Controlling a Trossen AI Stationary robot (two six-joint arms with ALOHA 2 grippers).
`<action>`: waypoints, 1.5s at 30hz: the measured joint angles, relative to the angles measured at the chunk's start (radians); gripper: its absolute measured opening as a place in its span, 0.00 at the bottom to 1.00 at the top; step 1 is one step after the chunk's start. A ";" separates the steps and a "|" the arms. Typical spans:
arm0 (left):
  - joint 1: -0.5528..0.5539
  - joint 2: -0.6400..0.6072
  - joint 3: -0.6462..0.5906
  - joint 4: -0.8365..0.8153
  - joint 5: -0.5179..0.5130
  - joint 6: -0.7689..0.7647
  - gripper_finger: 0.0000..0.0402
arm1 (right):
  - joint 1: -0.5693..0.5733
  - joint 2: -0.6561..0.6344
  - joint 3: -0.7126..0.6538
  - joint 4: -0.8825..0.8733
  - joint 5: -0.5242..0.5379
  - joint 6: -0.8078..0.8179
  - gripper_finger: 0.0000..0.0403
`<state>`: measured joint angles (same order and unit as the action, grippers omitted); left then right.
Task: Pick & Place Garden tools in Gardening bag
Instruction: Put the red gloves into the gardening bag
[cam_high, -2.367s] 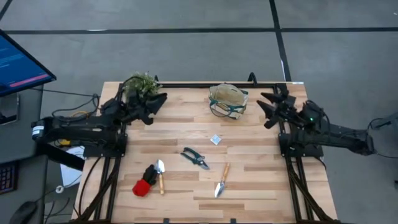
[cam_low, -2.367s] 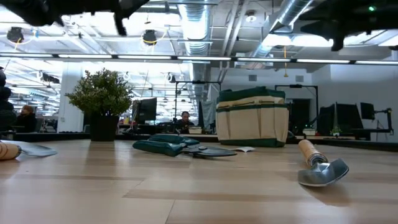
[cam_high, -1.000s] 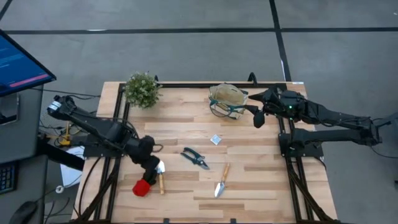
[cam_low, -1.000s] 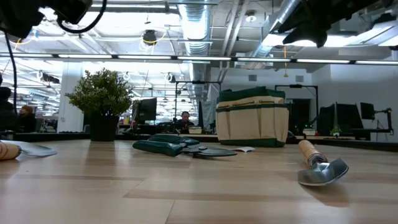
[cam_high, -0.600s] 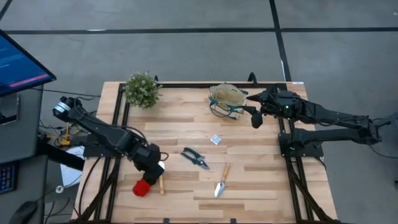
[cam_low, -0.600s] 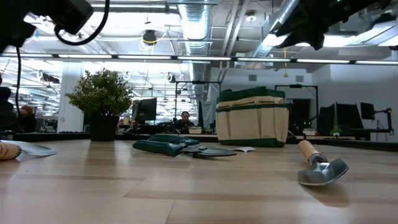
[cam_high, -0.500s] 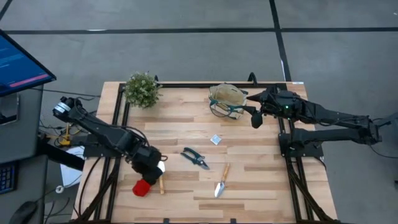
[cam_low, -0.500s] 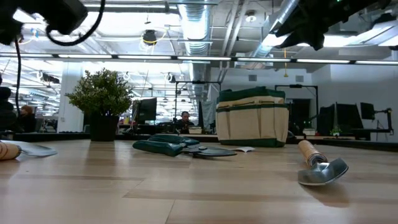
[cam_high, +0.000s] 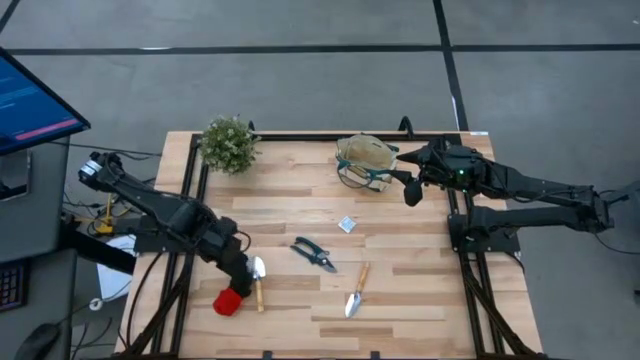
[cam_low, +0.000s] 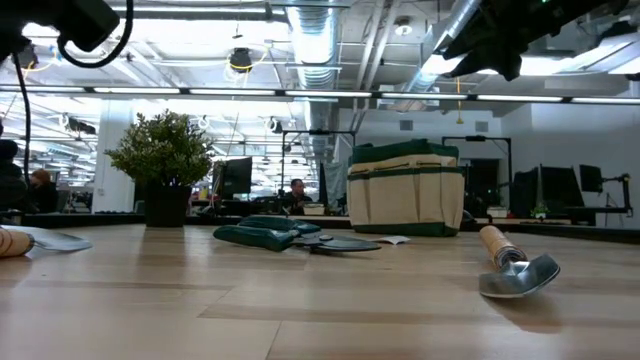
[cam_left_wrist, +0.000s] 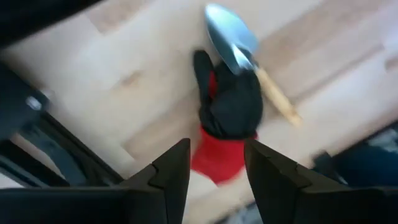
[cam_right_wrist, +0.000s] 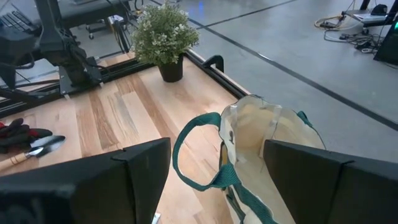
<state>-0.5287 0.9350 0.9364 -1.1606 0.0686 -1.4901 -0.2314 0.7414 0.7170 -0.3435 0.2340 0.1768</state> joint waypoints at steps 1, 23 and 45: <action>-0.007 0.000 -0.004 0.004 -0.019 0.021 0.38 | 0.001 0.000 0.000 0.000 0.000 0.000 0.62; -0.023 0.123 -0.053 0.175 -0.059 0.174 0.83 | 0.002 0.000 0.000 -0.012 0.000 0.002 0.62; -0.299 0.236 -0.054 0.232 -0.321 -0.060 0.78 | 0.000 0.000 0.000 -0.057 -0.001 0.008 0.62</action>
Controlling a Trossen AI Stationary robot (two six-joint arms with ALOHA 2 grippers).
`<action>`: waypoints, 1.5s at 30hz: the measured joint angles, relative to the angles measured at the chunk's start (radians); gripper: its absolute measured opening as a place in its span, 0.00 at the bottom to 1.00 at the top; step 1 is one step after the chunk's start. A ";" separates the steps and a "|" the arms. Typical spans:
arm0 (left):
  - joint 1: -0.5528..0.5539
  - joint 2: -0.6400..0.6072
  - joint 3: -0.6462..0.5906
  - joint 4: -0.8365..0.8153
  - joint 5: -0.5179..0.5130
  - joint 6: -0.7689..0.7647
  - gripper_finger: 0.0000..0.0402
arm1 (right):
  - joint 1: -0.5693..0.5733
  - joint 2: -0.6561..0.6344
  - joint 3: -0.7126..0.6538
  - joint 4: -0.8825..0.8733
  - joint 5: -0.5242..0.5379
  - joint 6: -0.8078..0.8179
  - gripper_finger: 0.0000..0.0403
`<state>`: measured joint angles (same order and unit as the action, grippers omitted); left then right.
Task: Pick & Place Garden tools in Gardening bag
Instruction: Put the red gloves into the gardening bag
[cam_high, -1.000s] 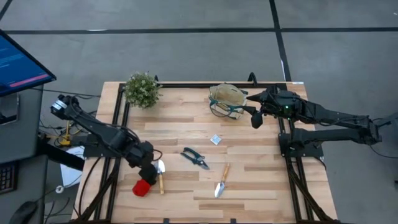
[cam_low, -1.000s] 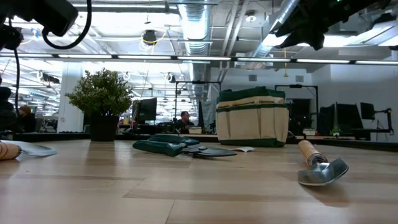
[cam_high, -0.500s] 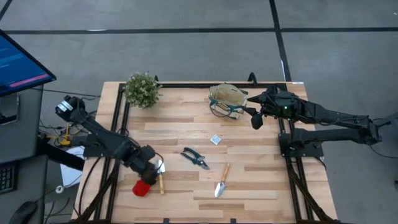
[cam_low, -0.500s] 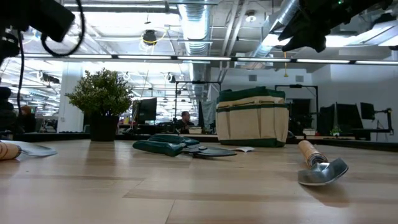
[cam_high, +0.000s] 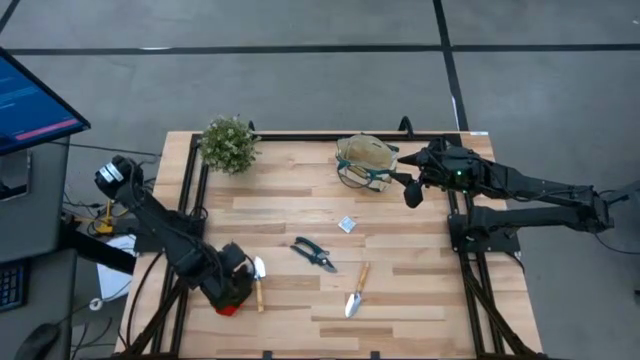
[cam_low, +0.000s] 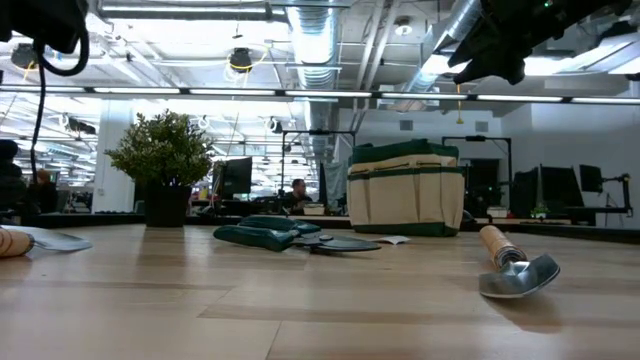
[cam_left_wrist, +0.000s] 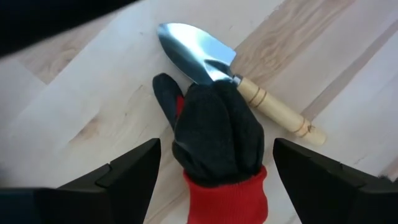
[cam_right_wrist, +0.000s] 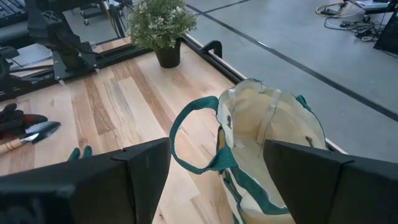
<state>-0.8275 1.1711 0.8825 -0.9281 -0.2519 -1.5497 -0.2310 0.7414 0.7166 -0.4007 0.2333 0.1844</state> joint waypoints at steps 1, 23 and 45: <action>-0.008 0.005 0.000 0.000 -0.014 -0.013 0.78 | 0.000 0.000 0.000 0.000 0.000 0.000 0.62; -0.036 0.021 -0.263 0.325 0.057 -0.101 0.71 | 0.000 0.000 0.000 0.000 0.000 0.000 0.62; -0.001 -0.029 -0.266 0.332 0.098 -0.109 0.07 | 0.000 0.000 0.000 0.000 0.003 0.001 0.62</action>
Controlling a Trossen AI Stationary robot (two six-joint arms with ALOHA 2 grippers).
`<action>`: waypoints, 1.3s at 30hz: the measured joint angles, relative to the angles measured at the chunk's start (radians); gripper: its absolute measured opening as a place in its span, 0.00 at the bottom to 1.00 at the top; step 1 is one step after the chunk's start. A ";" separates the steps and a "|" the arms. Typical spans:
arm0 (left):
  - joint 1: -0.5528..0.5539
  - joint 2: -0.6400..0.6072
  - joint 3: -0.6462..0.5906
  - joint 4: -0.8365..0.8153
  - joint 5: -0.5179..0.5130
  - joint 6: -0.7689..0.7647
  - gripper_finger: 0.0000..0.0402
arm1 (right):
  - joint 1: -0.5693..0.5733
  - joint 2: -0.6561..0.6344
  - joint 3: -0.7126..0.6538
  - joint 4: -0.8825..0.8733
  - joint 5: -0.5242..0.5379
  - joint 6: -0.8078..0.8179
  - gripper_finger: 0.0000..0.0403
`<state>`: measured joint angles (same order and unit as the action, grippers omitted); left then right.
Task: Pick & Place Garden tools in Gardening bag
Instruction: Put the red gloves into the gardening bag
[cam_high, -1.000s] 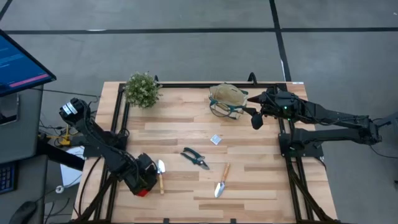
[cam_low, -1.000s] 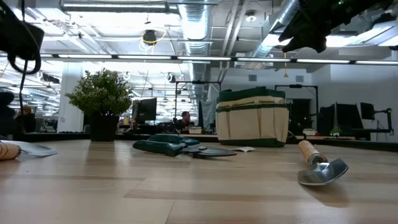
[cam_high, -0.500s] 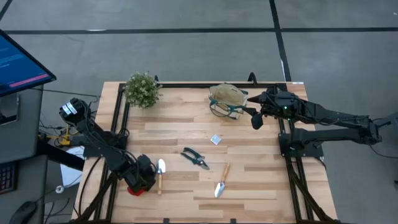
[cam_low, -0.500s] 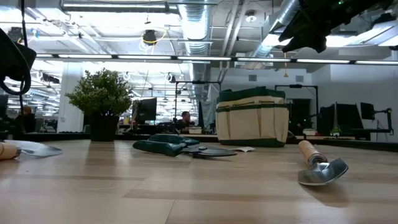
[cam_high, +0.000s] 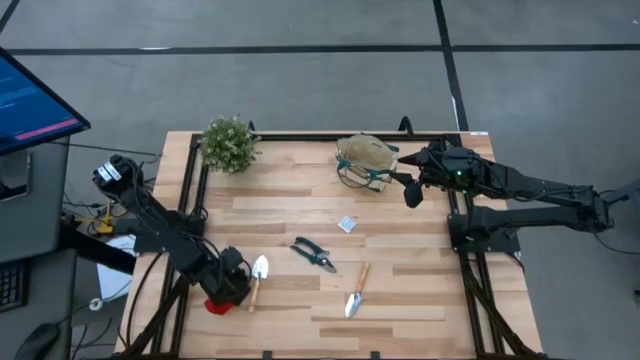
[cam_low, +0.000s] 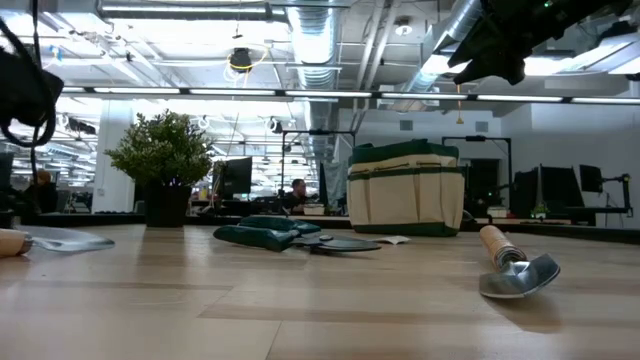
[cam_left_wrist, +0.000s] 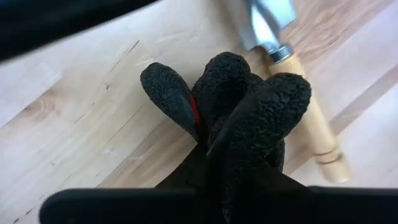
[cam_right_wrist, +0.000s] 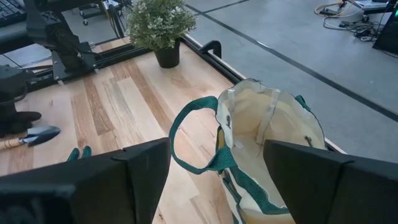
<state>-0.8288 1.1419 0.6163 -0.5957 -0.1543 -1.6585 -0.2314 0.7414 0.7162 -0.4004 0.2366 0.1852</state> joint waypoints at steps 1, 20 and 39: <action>0.006 -0.011 0.000 0.000 -0.001 0.000 0.07 | 0.000 0.000 0.000 0.000 0.000 0.000 0.62; 0.131 -0.321 0.000 -0.001 -0.145 0.013 0.07 | 0.000 0.000 0.000 0.000 -0.003 0.029 0.62; 0.374 -0.449 0.000 0.280 -0.410 0.270 0.07 | 0.000 0.000 0.000 0.046 -0.003 0.026 0.62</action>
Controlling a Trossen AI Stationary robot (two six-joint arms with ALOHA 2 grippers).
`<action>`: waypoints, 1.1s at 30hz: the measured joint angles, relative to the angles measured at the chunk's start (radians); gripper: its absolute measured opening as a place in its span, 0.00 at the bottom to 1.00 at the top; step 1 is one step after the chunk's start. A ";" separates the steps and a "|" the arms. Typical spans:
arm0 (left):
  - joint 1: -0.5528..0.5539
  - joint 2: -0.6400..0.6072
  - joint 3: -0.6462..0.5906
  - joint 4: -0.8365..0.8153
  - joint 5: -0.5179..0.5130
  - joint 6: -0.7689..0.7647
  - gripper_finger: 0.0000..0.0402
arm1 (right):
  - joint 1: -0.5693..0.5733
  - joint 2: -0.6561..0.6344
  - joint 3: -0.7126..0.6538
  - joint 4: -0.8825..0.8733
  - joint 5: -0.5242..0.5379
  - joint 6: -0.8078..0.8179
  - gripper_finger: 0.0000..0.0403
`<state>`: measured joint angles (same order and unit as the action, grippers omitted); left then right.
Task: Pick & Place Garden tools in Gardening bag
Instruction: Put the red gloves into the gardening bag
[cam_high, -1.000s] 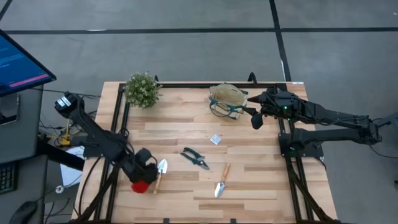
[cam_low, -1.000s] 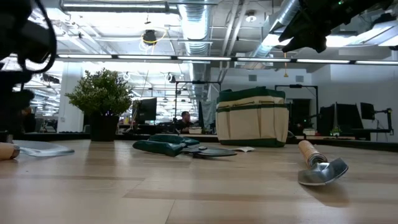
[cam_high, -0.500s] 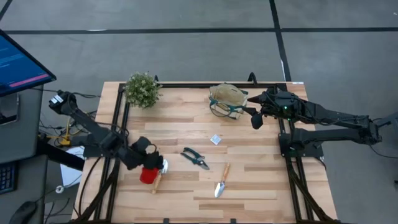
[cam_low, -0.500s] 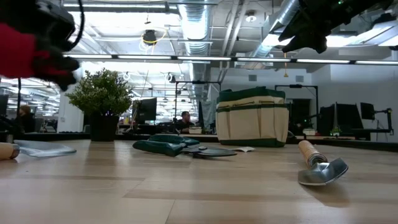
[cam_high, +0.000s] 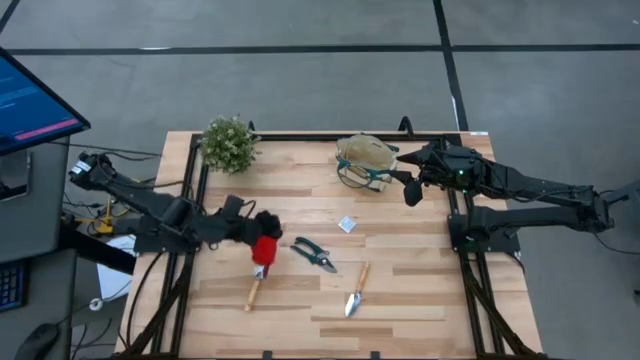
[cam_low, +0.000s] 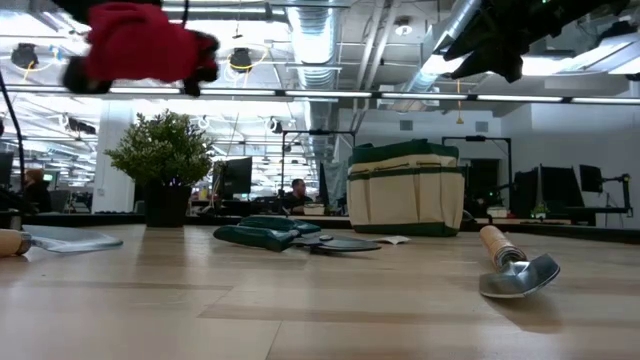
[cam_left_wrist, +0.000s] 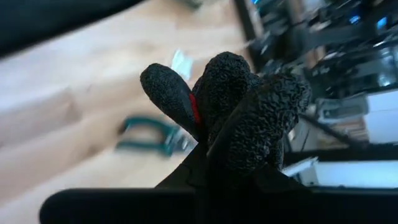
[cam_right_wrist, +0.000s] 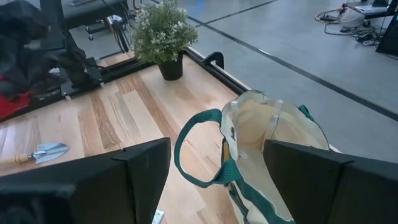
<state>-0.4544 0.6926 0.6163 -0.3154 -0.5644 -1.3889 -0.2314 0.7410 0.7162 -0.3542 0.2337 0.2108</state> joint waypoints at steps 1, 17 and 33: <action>0.018 0.000 0.000 0.027 -0.010 0.037 0.07 | 0.000 0.000 0.000 0.001 0.000 0.000 0.62; 0.412 0.043 0.001 0.491 -0.009 0.671 0.07 | 0.000 0.000 0.000 0.005 0.000 0.000 0.62; 0.702 0.428 0.098 1.016 0.353 0.986 0.08 | 0.000 0.000 0.000 0.004 0.003 0.007 0.62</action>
<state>0.2477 1.1202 0.7140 0.7009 -0.2110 -0.4029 -0.2314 0.7410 0.7162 -0.3501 0.2364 0.2178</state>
